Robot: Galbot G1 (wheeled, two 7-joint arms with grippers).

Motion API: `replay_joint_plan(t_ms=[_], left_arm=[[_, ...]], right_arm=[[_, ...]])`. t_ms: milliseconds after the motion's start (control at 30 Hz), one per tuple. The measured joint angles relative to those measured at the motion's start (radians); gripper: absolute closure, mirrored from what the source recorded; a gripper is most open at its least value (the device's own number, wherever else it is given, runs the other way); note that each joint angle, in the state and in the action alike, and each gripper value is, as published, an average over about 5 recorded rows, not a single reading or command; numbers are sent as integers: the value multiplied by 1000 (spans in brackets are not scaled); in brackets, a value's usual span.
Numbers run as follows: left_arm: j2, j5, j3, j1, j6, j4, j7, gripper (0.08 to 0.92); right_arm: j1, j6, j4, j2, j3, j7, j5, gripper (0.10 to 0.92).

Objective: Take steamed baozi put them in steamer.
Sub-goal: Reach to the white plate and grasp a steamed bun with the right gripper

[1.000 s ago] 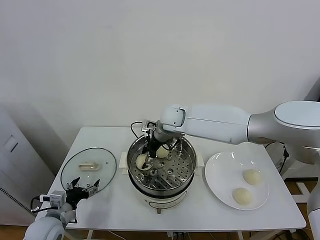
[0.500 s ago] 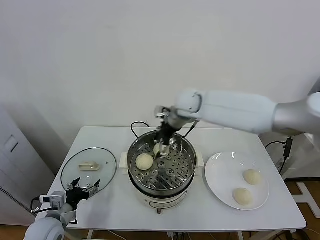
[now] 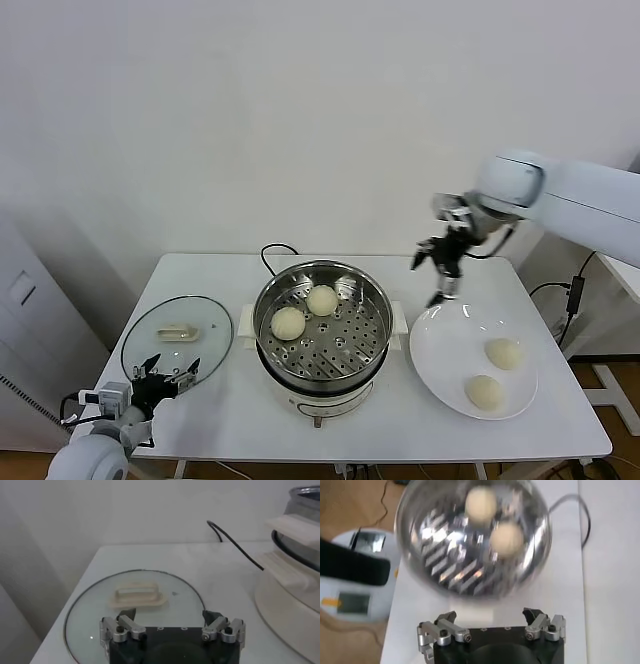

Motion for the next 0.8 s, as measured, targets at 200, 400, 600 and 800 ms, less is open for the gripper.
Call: replay_joint_plan(t_ms=[200, 400, 600, 800], left_arm=[[-1, 0, -2, 1, 1, -2, 0, 177], [-3, 1, -2, 3, 1, -2, 0, 177], [-5, 3, -1, 6, 0, -1, 0, 177], [-7, 6, 2, 8, -1, 1, 0, 177]], right_arm=[[-93, 73, -10, -86, 52, -35, -119, 203], [-205, 128, -24, -128, 124, -45, -218, 203], [-314, 160, -35, -148, 189, -41, -288, 203], [-419, 180, -51, -154, 250, -24, -338, 203]])
